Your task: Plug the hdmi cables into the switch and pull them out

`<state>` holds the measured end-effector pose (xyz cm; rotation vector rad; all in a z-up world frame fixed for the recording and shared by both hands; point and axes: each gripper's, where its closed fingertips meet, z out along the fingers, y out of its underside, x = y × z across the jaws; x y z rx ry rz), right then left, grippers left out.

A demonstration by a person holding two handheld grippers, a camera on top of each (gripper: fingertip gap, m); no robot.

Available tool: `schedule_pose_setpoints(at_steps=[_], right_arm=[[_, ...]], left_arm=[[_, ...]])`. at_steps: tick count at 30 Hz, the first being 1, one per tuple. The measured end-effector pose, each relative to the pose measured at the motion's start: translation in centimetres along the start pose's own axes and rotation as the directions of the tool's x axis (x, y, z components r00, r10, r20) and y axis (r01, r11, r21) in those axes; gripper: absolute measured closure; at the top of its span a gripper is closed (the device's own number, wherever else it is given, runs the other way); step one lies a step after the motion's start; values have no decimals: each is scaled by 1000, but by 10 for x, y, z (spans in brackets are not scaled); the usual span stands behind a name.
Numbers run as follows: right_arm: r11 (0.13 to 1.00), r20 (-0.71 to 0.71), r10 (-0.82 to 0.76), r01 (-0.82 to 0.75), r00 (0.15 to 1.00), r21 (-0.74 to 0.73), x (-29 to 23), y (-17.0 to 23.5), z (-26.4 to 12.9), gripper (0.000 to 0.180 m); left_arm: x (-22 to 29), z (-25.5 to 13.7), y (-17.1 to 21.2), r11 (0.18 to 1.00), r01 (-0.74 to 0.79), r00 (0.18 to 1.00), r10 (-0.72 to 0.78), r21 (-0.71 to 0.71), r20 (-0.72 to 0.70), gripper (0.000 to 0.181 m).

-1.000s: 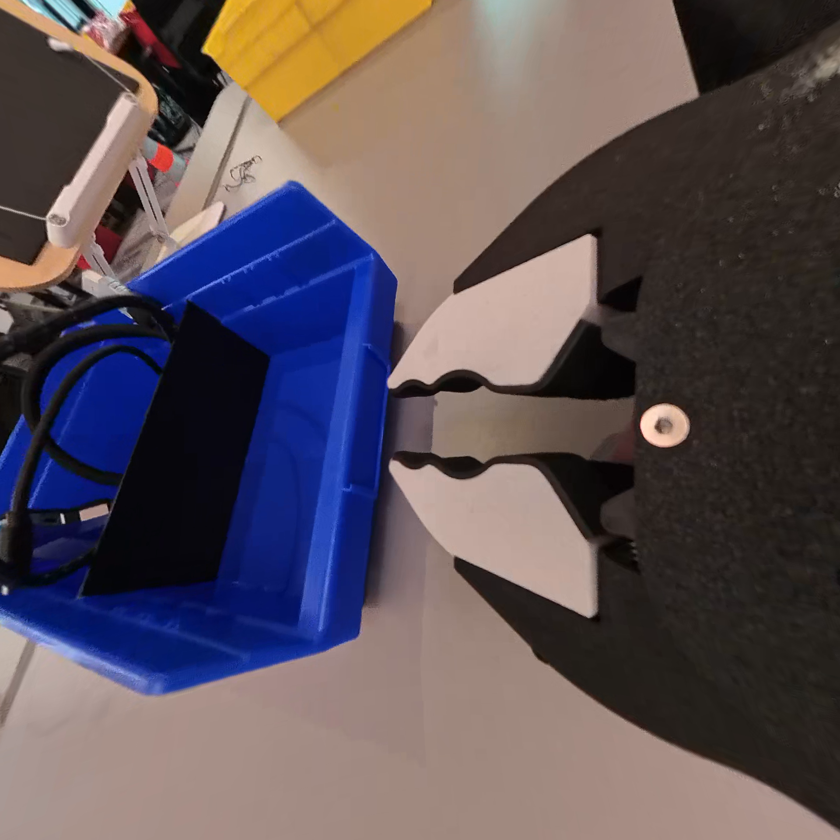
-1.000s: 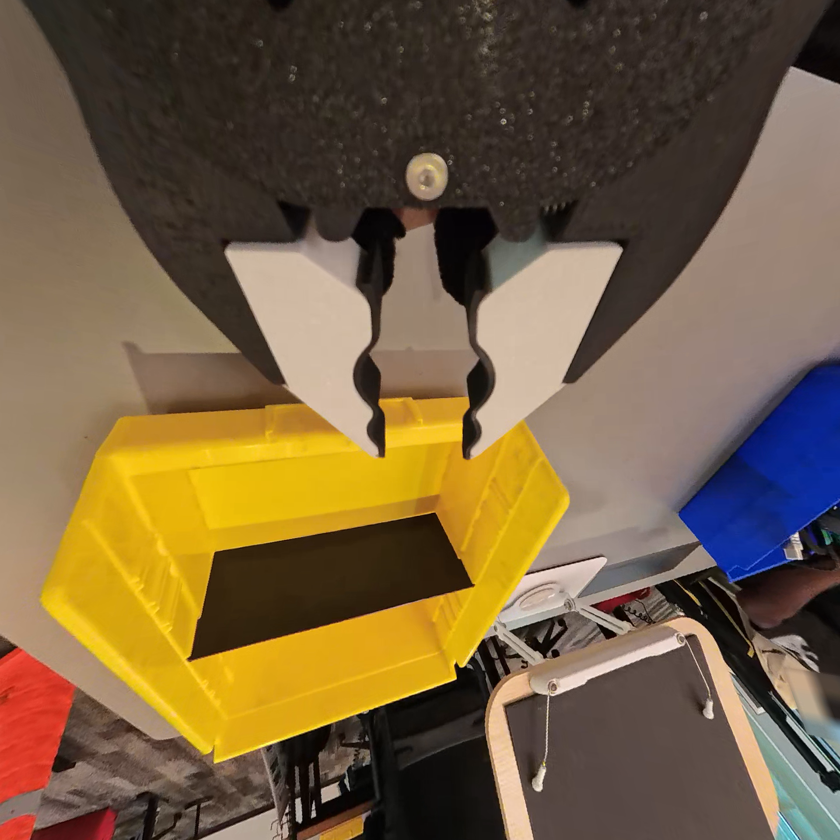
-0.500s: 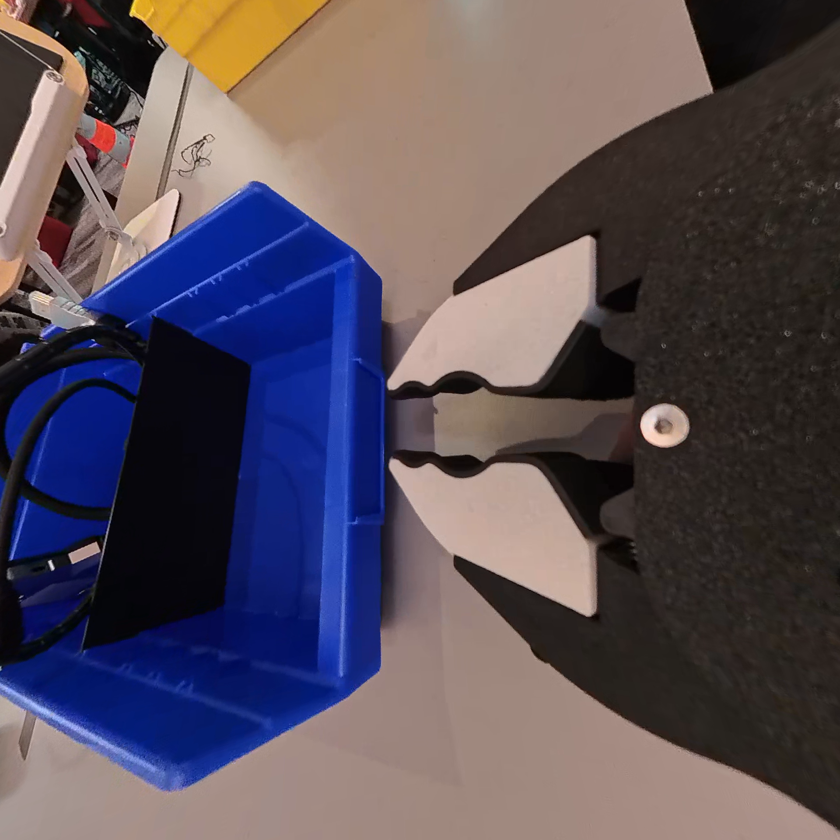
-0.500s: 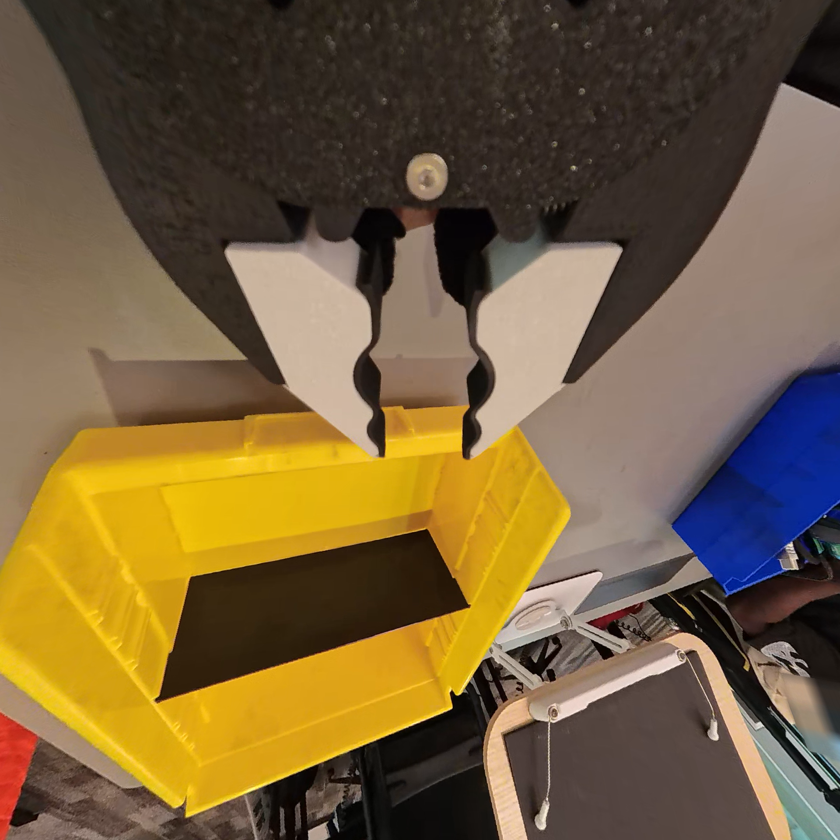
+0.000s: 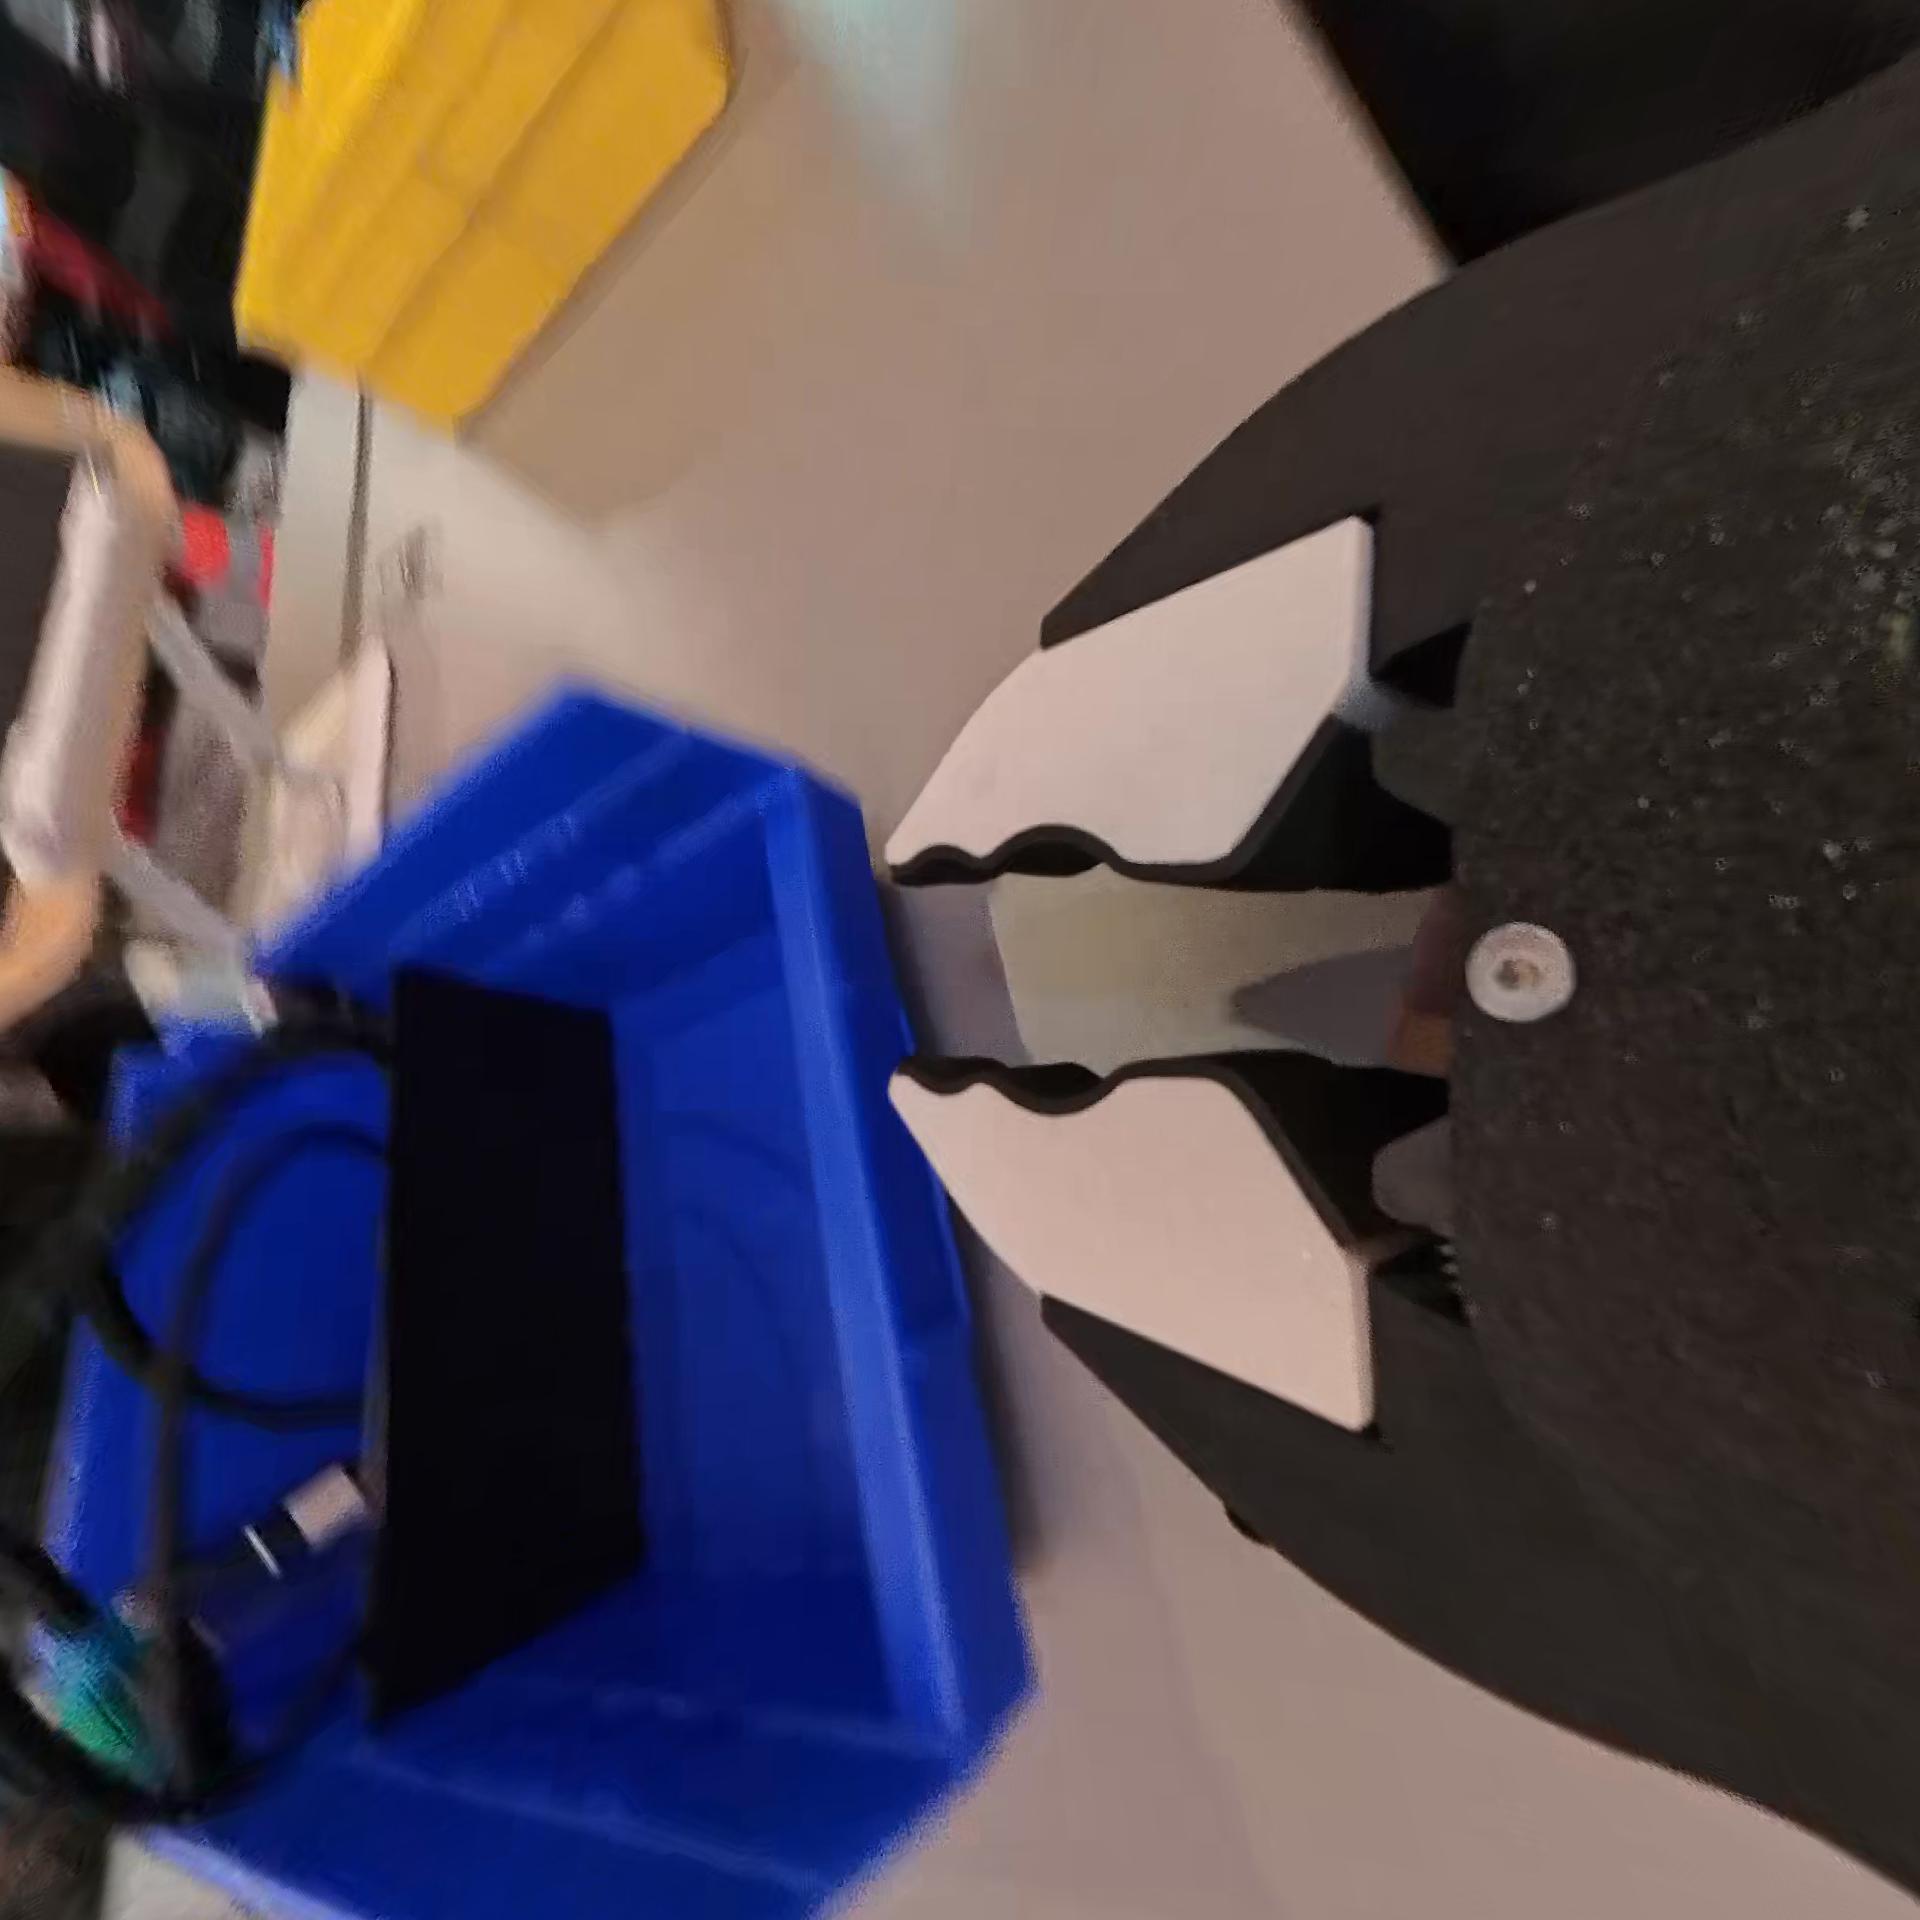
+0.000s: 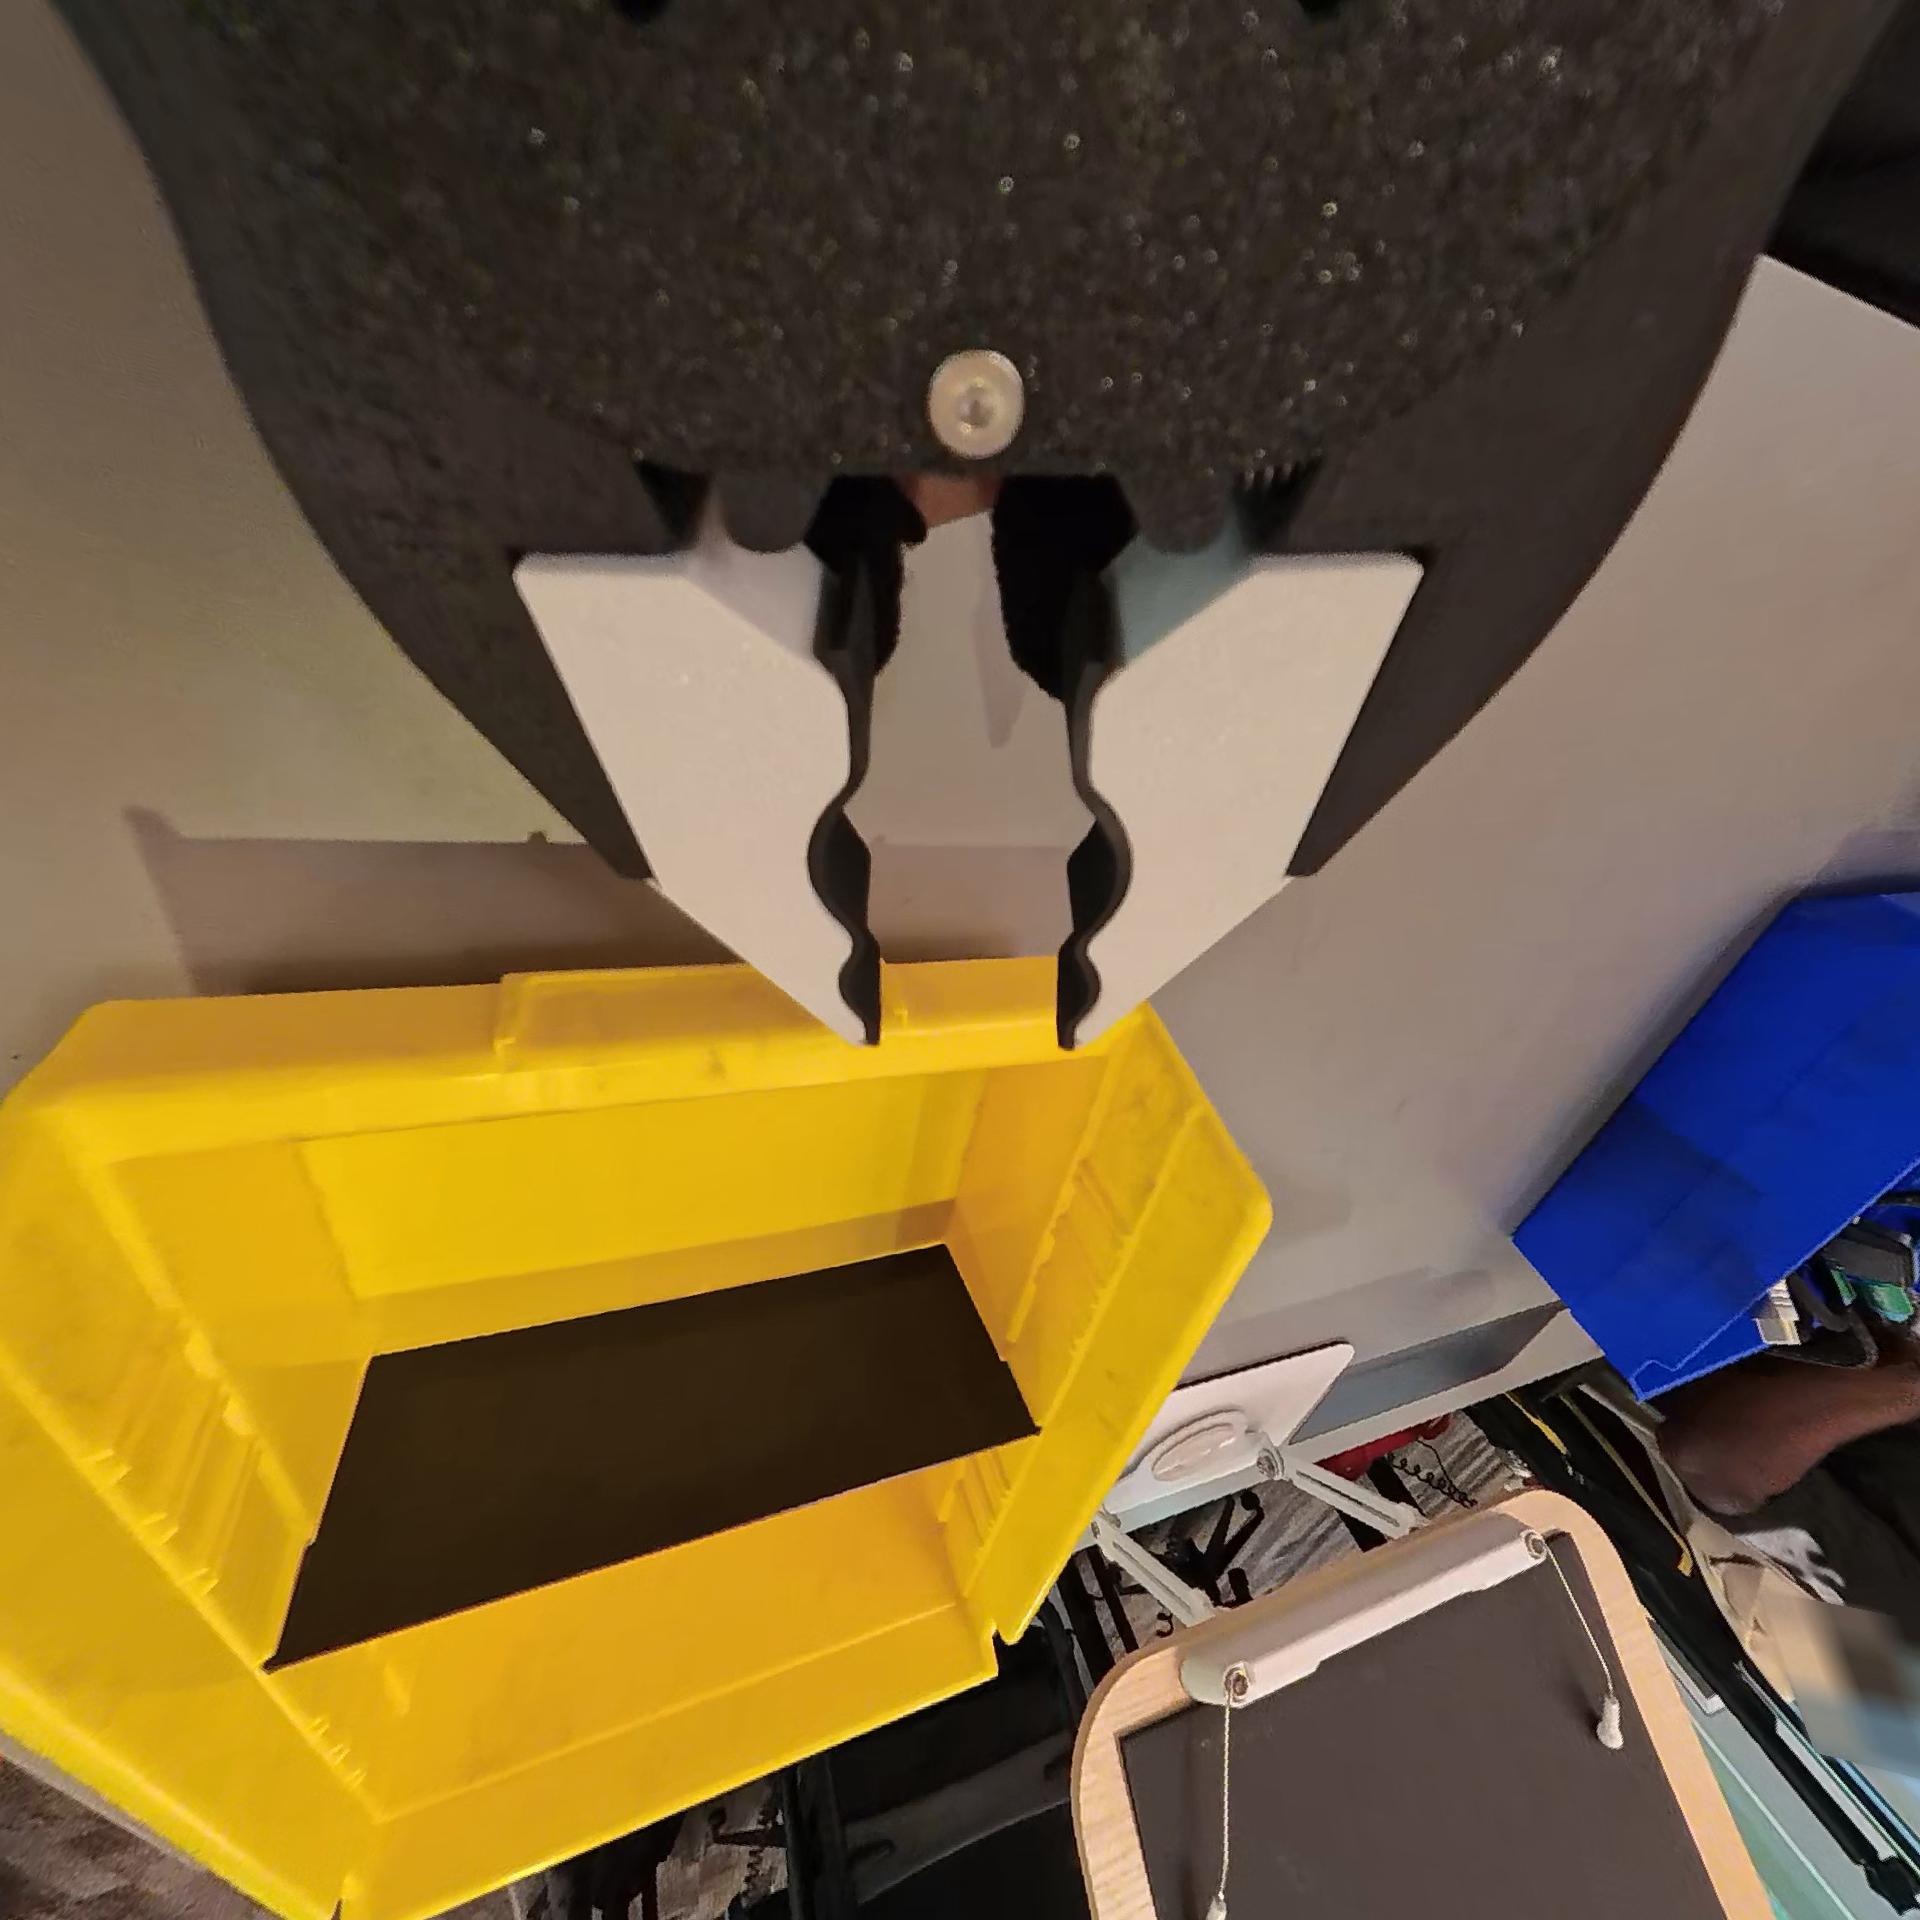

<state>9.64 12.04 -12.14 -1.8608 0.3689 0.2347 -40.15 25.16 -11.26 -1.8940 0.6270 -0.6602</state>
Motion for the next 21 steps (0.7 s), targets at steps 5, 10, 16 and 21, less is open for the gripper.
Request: schedule_pose_setpoints(at_steps=[5, 10, 16, 21], right_arm=[[1000, 1, 3, -3, 1000, -9, 0, 3, 0, 146], [1000, 17, 19, -18, 1000, -16, -3, 5, 1, 146], [1000, 52, 6, -5, 999, -22, -16, 8, 0, 146], [997, 38, -65, 66, 997, -38, -20, 11, 5, 146]], left_arm=[[58, -28, -11, 977, -211, 913, 197, -1, -357, 138], [43, -40, -64, 930, -365, 887, 360, 37, -289, 135], [0, -25, -134, 866, -499, 851, 490, -3, -190, 134], [-85, 27, -156, 729, -635, 759, 650, -255, -34, 137]])
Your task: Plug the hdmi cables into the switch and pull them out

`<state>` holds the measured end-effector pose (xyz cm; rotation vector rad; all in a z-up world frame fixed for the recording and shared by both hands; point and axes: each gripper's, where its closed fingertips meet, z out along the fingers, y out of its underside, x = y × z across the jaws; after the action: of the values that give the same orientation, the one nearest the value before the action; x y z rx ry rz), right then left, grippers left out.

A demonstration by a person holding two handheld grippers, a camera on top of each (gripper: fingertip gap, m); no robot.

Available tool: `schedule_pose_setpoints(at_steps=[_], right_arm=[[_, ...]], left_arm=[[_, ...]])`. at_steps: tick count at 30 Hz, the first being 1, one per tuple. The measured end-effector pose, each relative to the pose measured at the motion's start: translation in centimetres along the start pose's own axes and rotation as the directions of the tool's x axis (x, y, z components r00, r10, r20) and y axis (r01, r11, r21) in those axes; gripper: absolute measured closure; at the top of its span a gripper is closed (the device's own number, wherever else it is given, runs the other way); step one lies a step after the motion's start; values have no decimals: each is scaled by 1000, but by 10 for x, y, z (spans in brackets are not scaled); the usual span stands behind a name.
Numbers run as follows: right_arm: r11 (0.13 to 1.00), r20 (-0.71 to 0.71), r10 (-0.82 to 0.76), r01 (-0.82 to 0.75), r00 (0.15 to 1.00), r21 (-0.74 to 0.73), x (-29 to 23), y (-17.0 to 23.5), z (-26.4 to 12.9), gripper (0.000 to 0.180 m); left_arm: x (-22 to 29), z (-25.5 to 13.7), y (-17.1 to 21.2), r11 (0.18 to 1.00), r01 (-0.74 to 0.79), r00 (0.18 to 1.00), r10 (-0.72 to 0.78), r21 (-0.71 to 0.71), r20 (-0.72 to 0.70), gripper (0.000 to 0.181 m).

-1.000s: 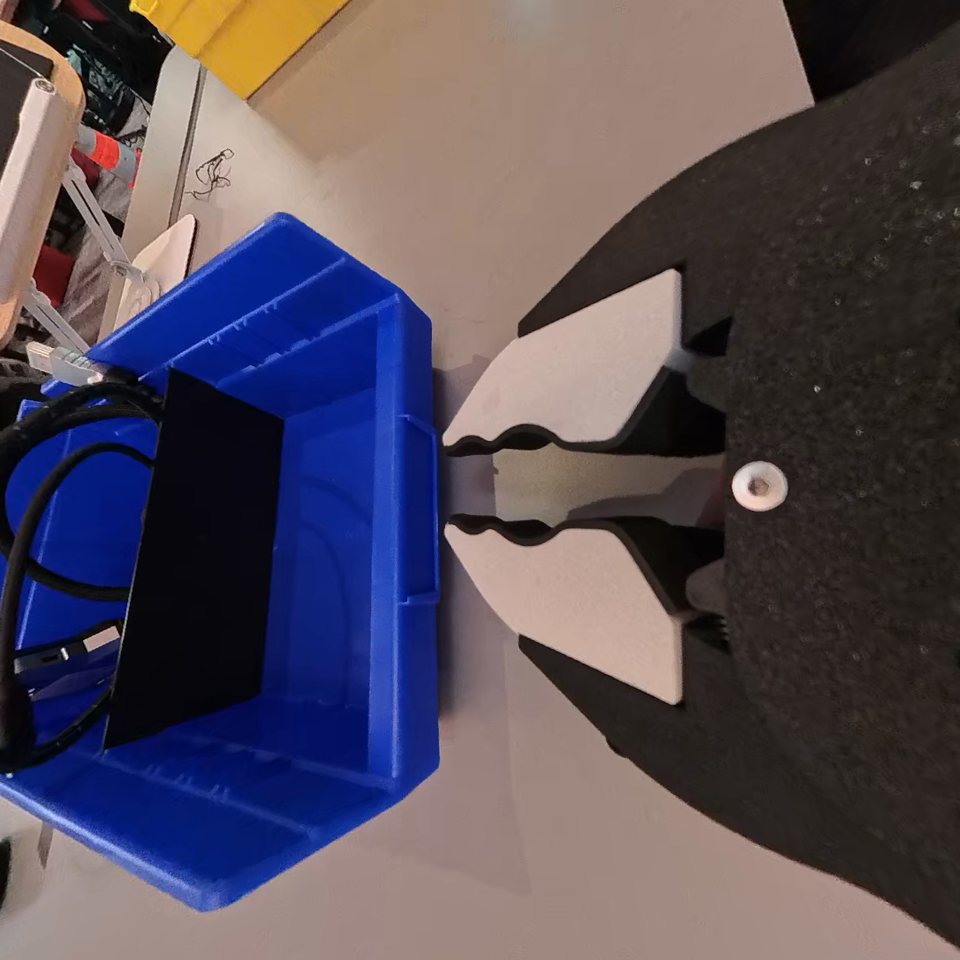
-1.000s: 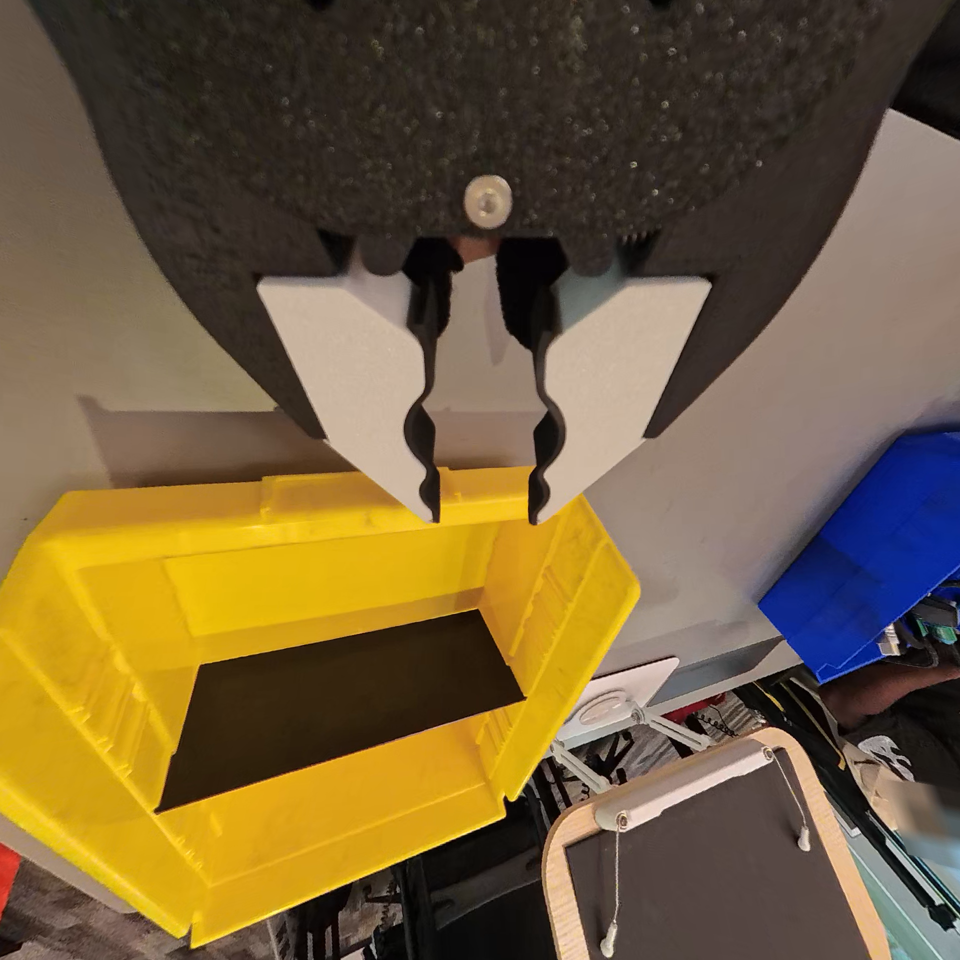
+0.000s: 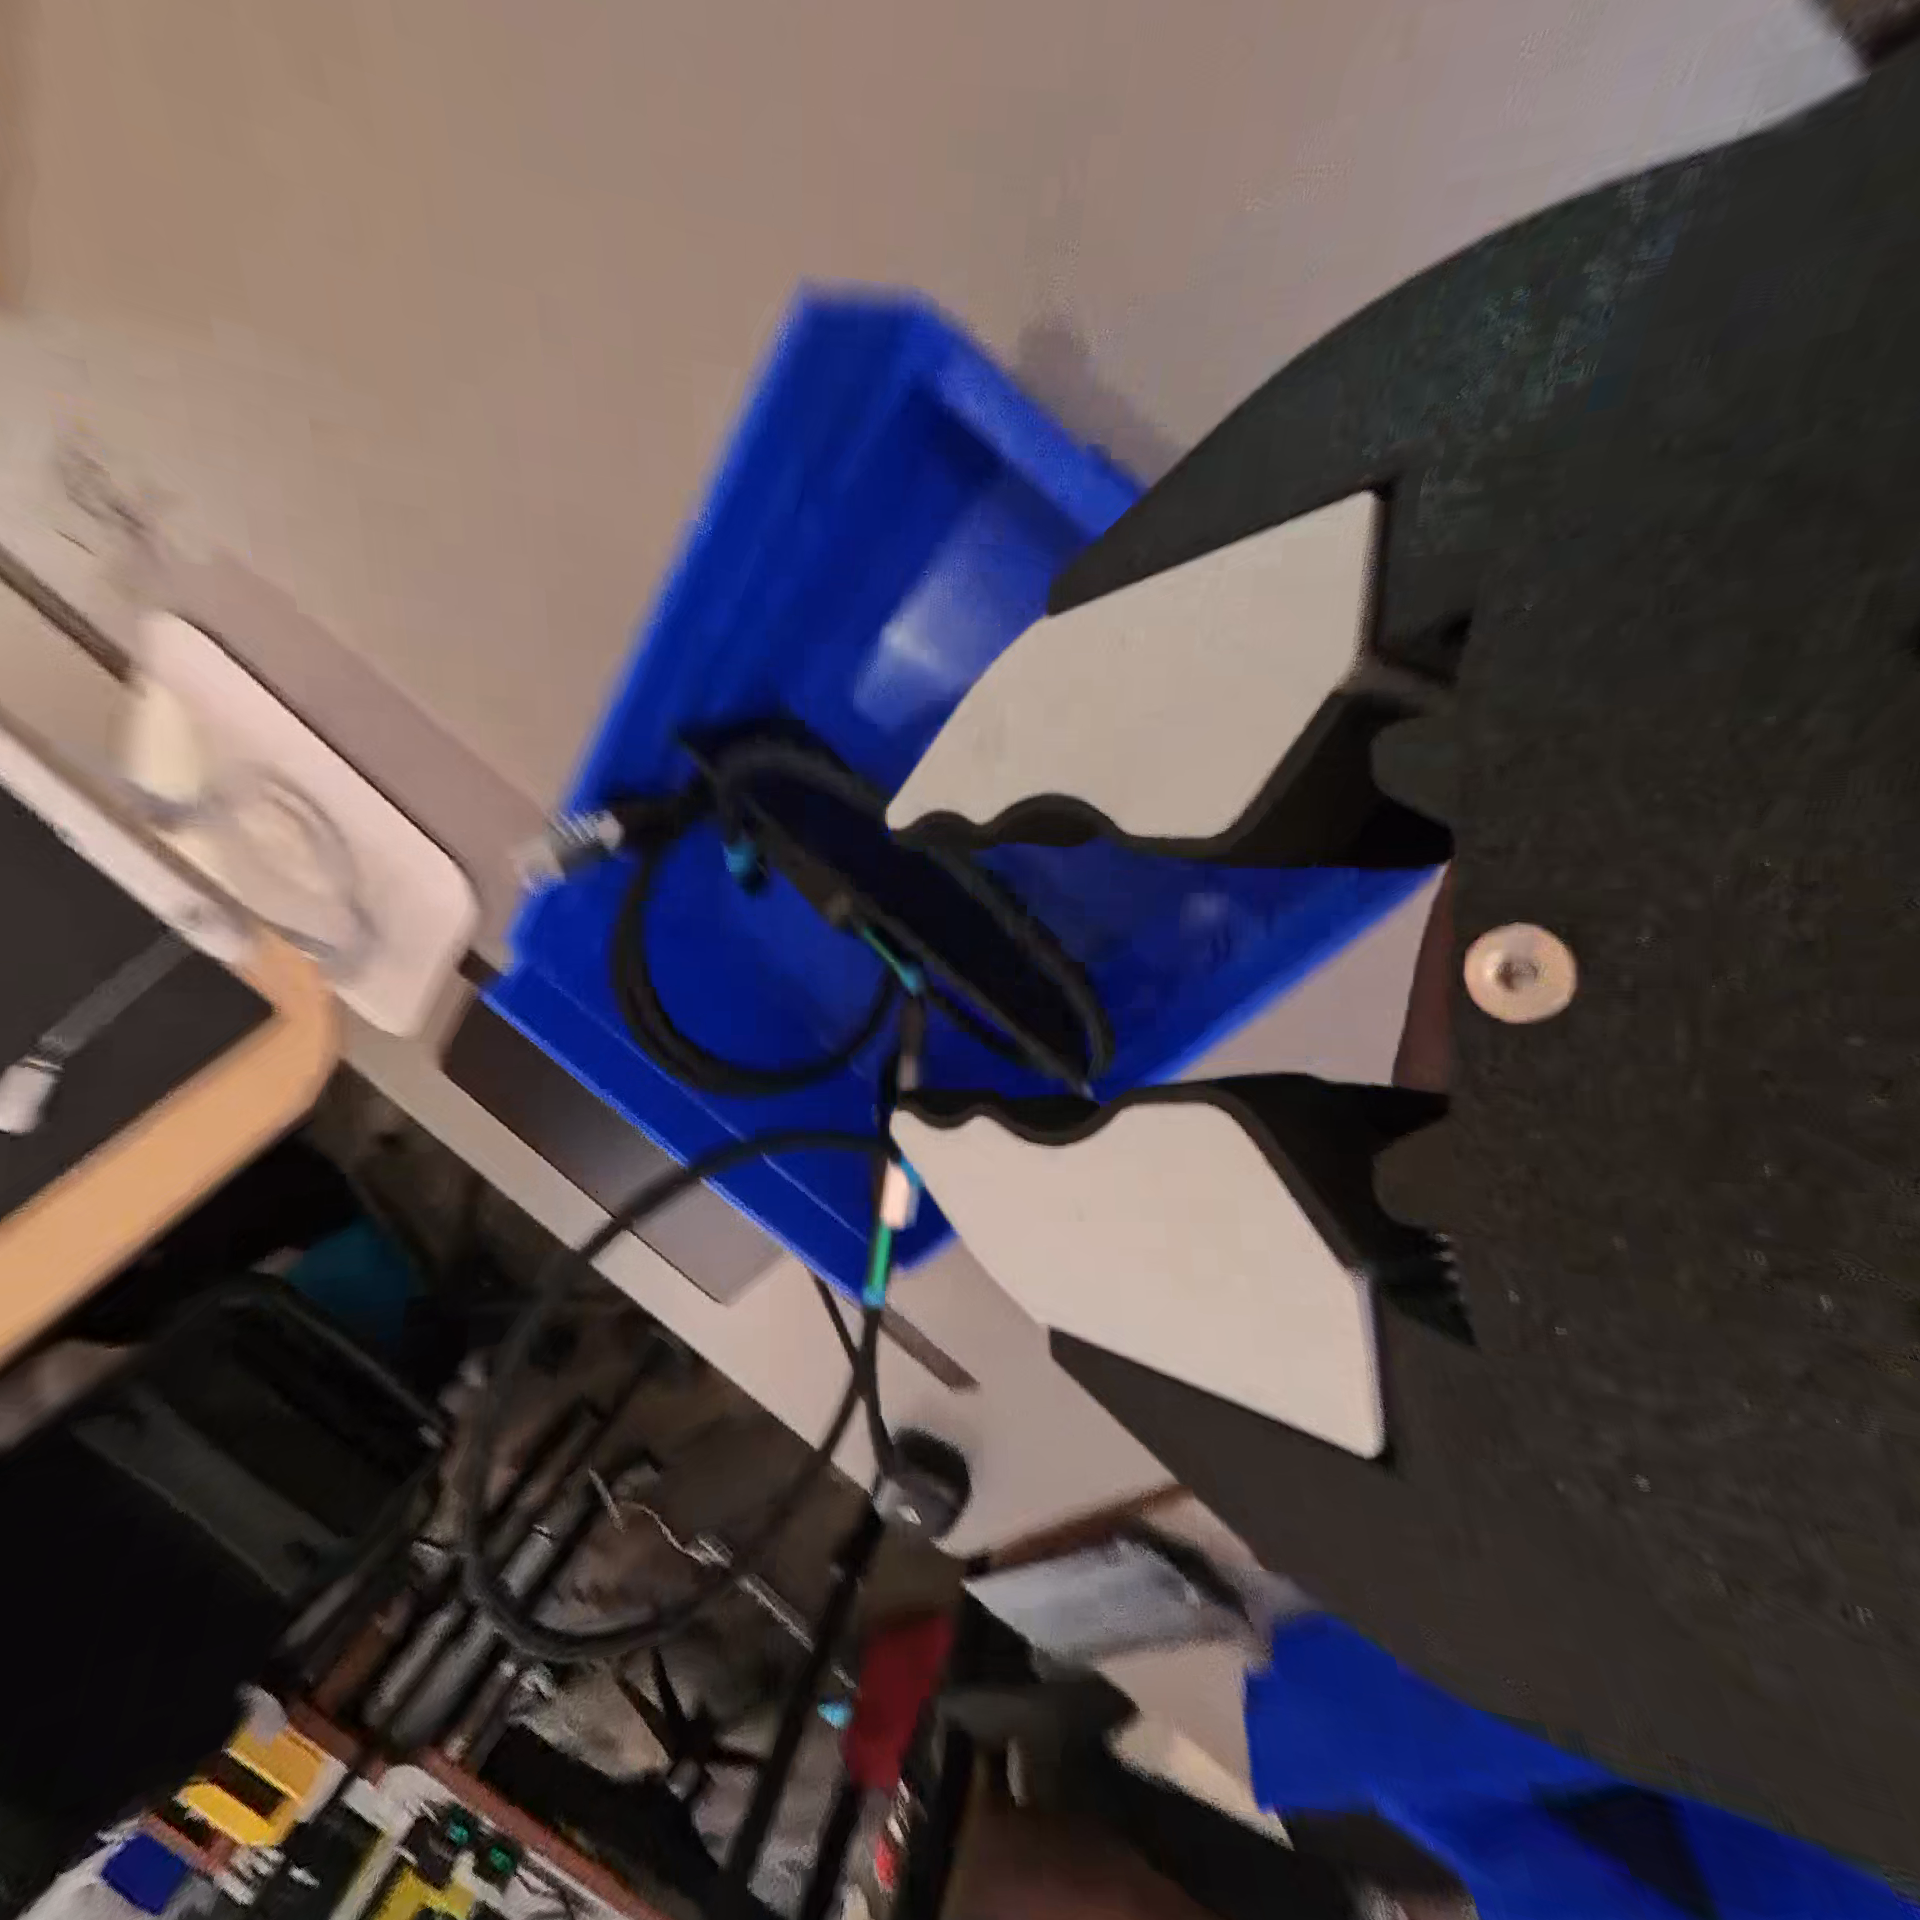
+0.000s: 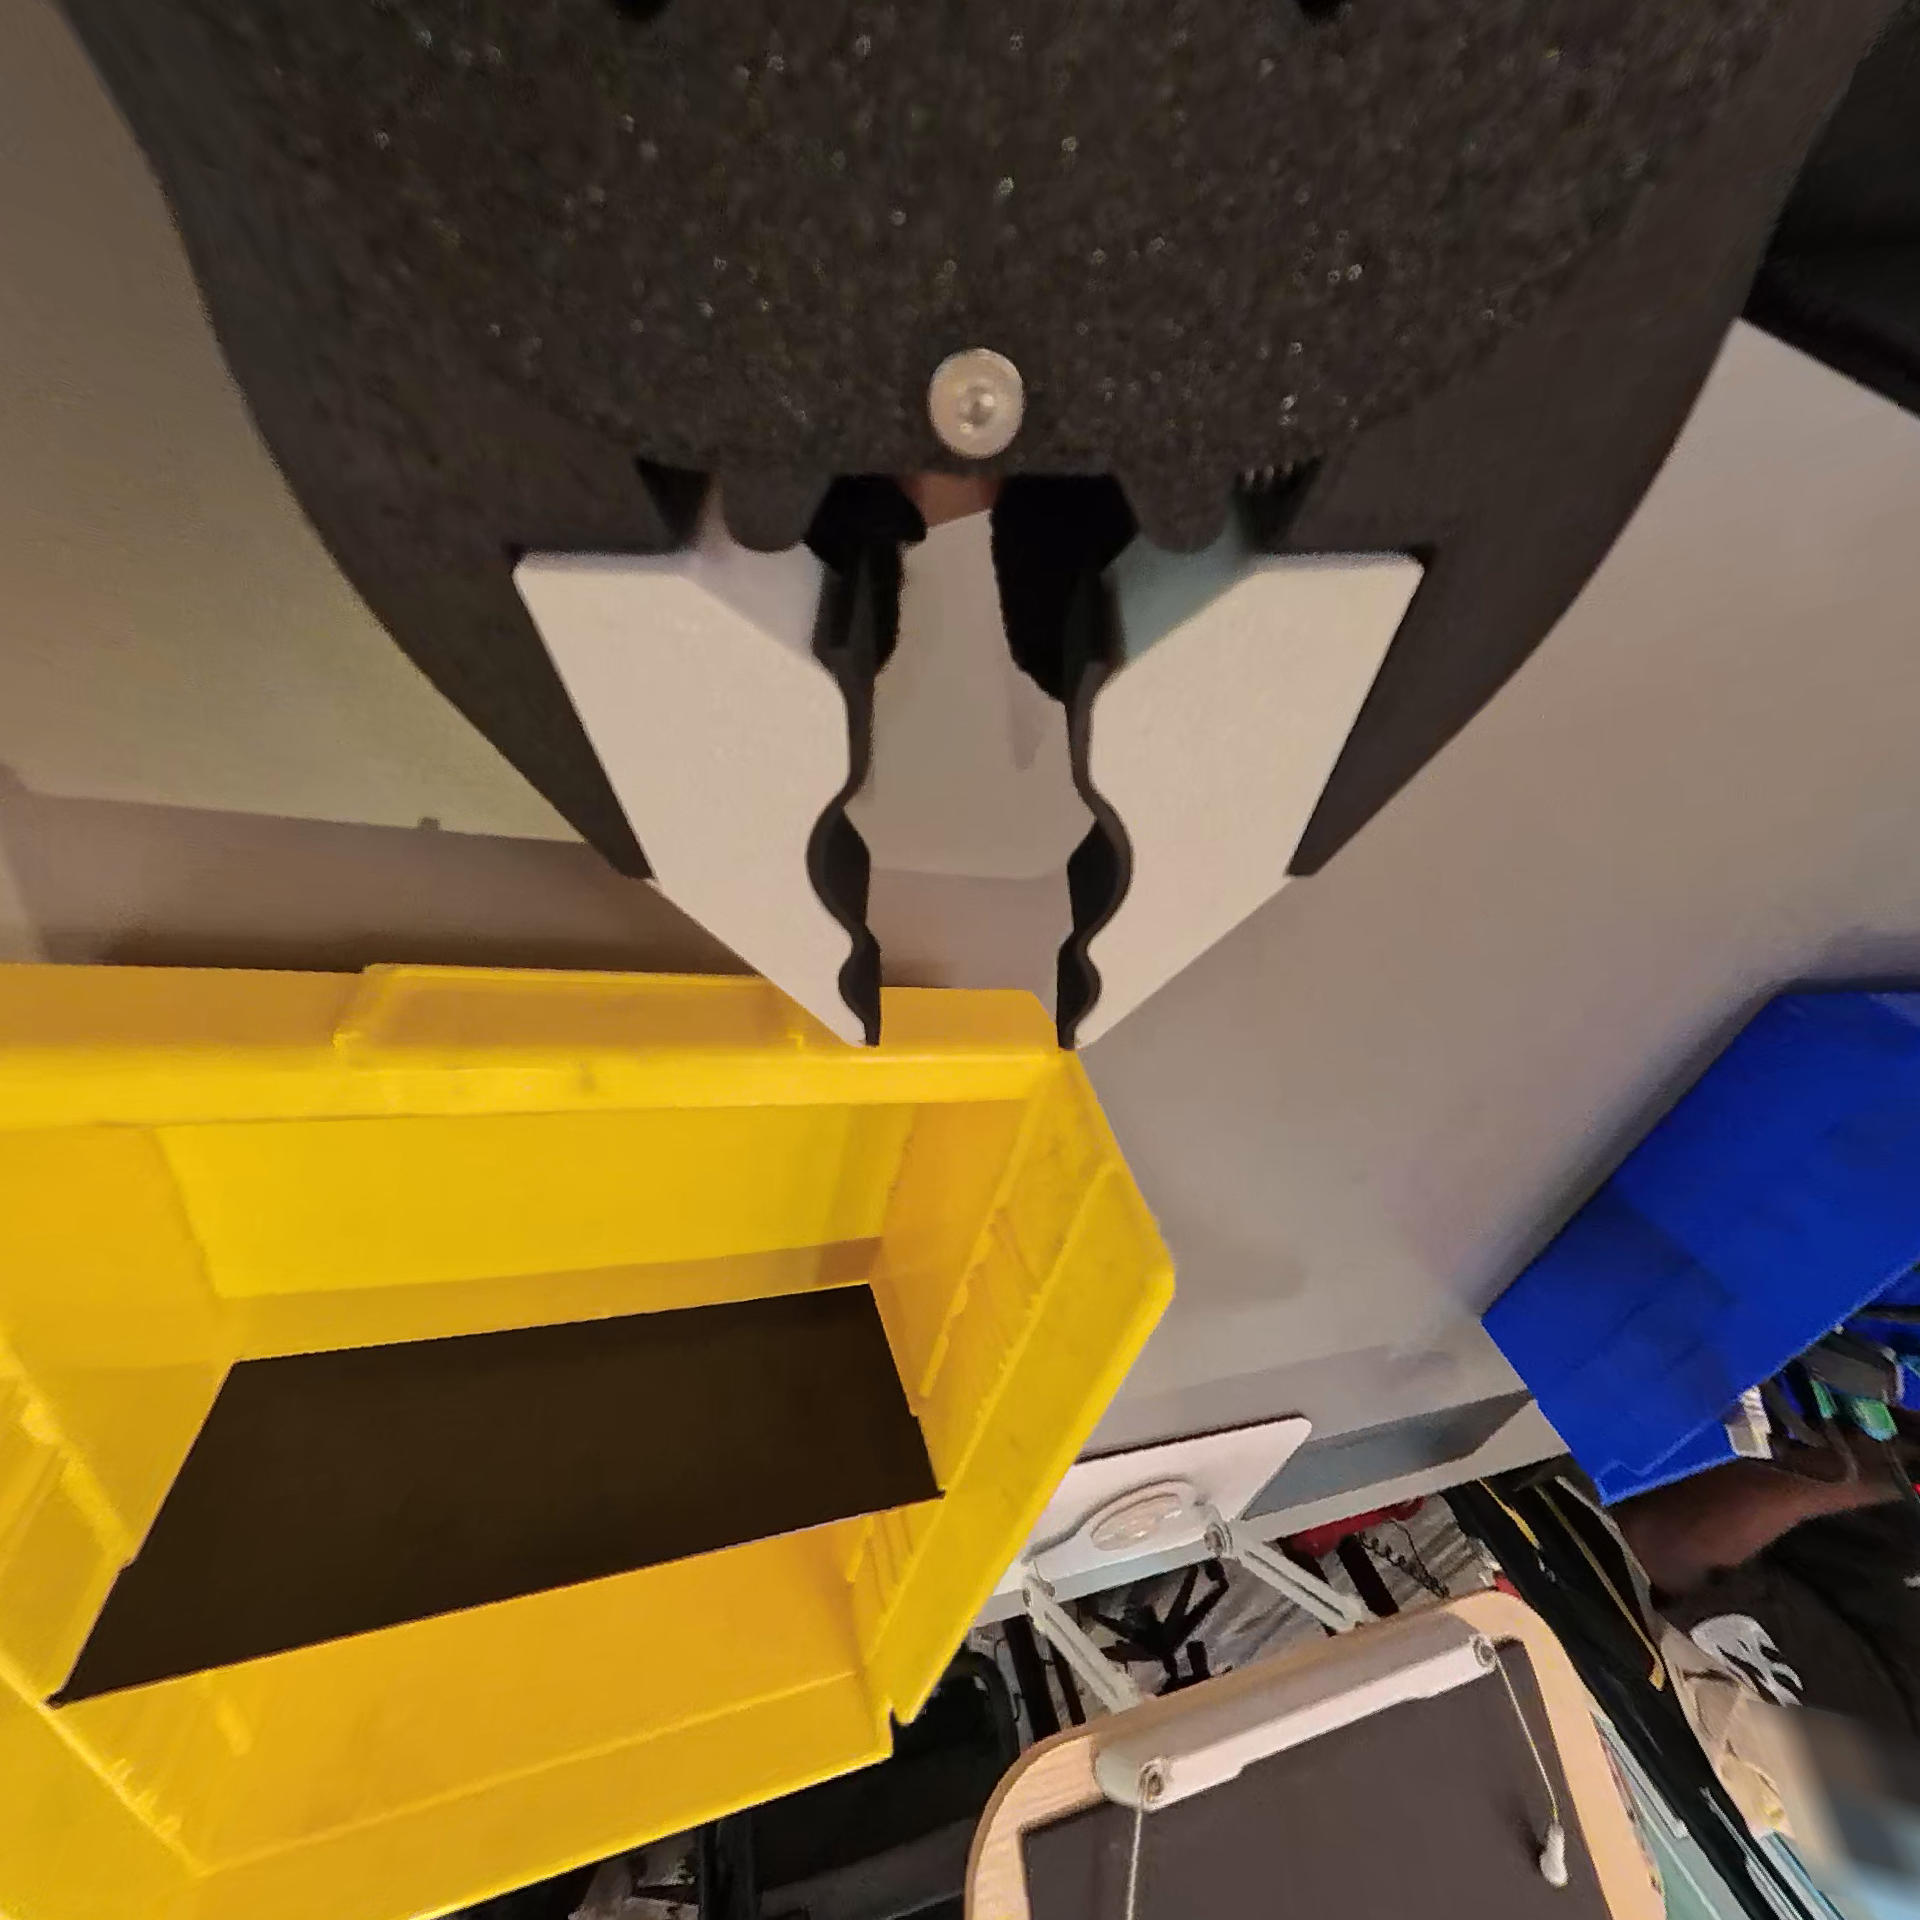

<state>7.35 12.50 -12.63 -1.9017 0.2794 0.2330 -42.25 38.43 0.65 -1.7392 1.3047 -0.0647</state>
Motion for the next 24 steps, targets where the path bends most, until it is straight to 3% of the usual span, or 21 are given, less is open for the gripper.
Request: schedule_pose_setpoints(at_steps=[4, 8, 10, 13, 15, 18, 24], right_arm=[[1000, 20, 4, -4, 1000, -22, -4, 5, 8, 146], [984, 139, 180, -176, 974, -37, -16, 7, 11, 146], [982, 157, 186, -178, 970, -61, -17, 11, 11, 146], [983, 139, 181, -174, 974, -59, -10, 12, 9, 146], [978, 144, 205, -200, 968, -54, -7, 11, 8, 146], [965, 159, 261, -254, 952, -65, -4, 11, 9, 146], [957, 191, 286, -269, 939, -111, -12, 16, 18, 146]], left_arm=[[-38, 61, 28, 980, -70, 997, 66, -187, -28, 126], [-62, 114, 51, 949, -123, 992, 107, -290, -71, 117], [-70, 132, 58, 940, -122, 991, 97, -318, -95, 117], [-74, 148, 71, 917, -172, 983, 133, -361, -130, 118], [-70, 152, 71, 912, -219, 974, 182, -347, -139, 129], [-67, 154, 74, 892, -303, 953, 291, -335, -84, 134], [-65, 158, 79, 886, -346, 927, 373, -307, 30, 124]])
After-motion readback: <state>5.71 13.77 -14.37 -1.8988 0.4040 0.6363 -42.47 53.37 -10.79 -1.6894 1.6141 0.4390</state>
